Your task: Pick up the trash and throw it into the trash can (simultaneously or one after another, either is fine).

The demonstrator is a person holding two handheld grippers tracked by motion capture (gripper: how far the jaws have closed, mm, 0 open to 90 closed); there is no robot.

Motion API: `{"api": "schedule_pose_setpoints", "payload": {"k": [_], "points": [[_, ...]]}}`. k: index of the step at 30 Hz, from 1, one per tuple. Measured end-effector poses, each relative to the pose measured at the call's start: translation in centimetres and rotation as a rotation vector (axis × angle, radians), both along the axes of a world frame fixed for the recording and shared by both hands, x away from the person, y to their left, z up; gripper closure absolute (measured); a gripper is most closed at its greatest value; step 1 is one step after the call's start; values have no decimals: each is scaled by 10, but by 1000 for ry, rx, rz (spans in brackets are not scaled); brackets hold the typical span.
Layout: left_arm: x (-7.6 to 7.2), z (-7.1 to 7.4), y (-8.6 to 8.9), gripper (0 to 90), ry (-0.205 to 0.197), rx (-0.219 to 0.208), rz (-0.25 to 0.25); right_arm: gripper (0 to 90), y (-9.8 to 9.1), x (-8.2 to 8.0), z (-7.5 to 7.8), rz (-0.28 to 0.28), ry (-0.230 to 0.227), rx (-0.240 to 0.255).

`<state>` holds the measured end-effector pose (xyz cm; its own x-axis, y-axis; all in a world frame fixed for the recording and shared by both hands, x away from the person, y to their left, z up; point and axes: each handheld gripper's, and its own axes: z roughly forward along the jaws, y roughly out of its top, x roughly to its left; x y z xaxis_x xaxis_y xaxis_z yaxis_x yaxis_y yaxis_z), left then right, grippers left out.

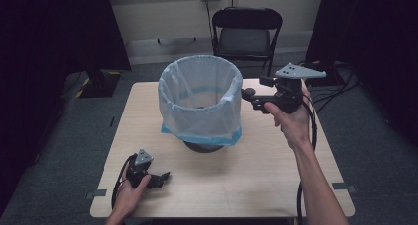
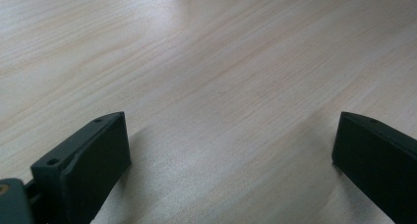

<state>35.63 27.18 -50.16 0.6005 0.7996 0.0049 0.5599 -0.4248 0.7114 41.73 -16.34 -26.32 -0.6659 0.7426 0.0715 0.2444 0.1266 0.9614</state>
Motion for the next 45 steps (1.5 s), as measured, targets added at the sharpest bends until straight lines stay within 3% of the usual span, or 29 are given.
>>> {"api": "schedule_pose_setpoints", "payload": {"k": [9,12,25,39,45], "points": [[0,0,0,3,0,1,0,198,-16,-15,-15,-54,8,5],[0,0,0,3,0,1,1,167,-20,-21,-23,-65,14,15],[0,0,0,3,-1,4,0,146,-42,-40,-59,-141,80,10],[0,0,0,3,-1,5,1,149,-63,-50,-117,-206,207,-28],[0,0,0,3,-2,2,5,149,-68,-57,-140,-228,232,-42]]}}
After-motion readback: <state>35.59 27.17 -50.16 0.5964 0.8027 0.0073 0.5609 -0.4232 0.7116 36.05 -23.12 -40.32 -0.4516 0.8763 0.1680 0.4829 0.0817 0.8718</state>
